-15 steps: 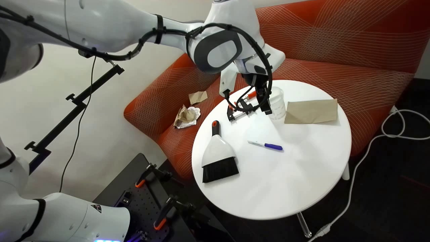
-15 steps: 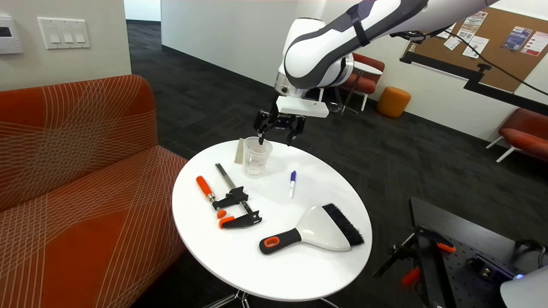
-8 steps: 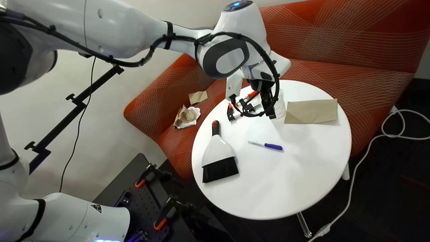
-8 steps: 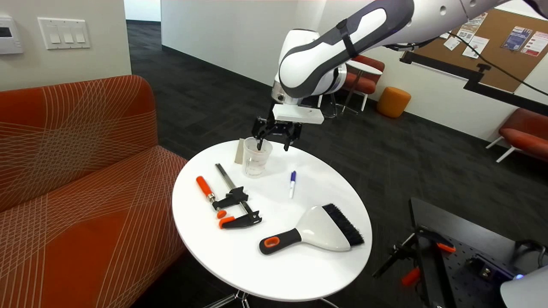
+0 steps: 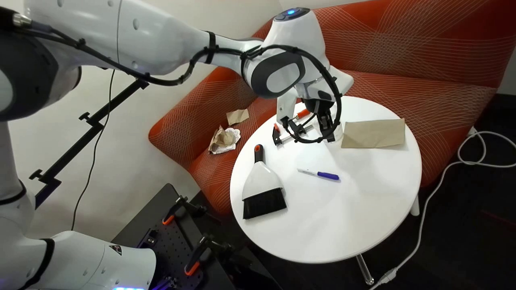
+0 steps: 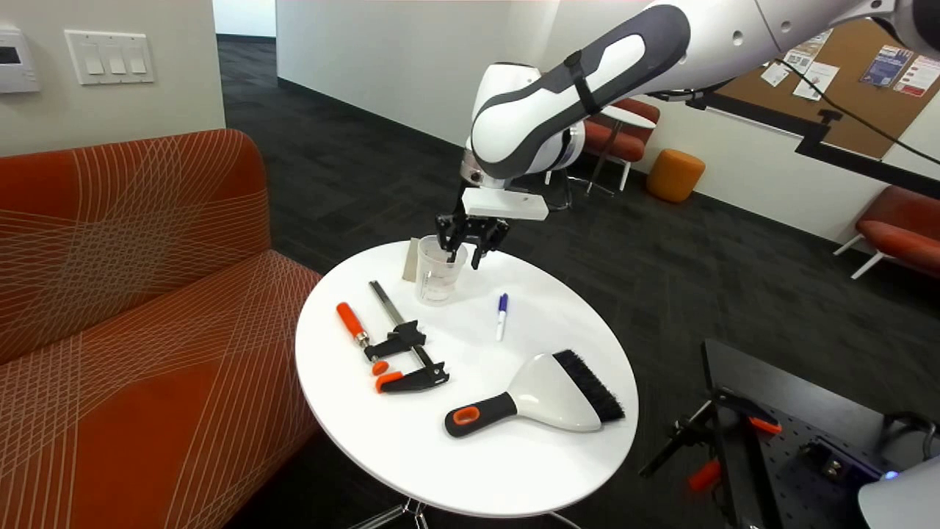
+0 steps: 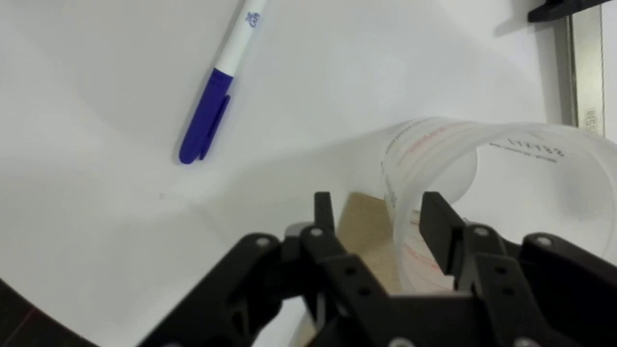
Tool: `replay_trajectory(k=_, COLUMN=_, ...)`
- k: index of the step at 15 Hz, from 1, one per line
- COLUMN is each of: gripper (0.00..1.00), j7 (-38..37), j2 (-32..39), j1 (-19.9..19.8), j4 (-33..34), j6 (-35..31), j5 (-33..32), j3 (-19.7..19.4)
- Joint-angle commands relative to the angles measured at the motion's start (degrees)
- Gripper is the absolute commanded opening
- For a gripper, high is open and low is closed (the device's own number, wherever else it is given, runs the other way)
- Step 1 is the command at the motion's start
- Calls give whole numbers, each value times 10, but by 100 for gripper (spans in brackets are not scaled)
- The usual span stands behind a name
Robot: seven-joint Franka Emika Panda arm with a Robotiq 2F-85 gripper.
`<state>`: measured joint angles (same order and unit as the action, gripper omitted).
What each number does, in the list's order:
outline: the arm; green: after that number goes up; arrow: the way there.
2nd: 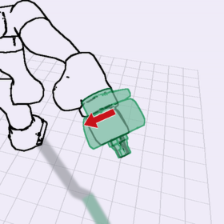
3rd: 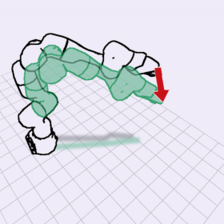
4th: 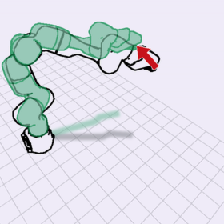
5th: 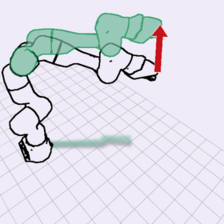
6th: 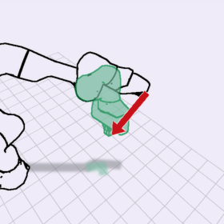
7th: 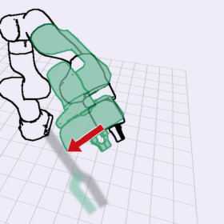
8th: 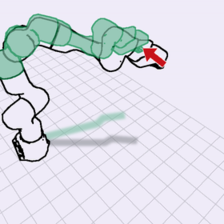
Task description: Move the bowl to the right the ln put the marker in it
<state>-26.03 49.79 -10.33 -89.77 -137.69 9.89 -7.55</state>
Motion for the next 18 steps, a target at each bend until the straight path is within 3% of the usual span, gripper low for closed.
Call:
replay_trajectory(k=1, gripper=20, j7=9, j2=8, j1=2, j4=23, j6=15, j5=13, j3=-5)
replay_trajectory(k=4, gripper=0, j7=9, j2=8, j1=3, j4=24, j6=16, j5=12, j3=-5)
replay_trajectory(k=8, gripper=1, j7=8, j2=-8, j1=7, j4=15, j6=32, j5=12, j3=-4)
replay_trajectory(k=14, gripper=1, j7=43, j2=-110, j1=3, j4=-84, j6=4, j5=26, j3=9)
replay_trajectory(k=18, gripper=1, j7=12, j2=-178, j1=6, j4=-143, j6=0, j5=32, j3=-17)
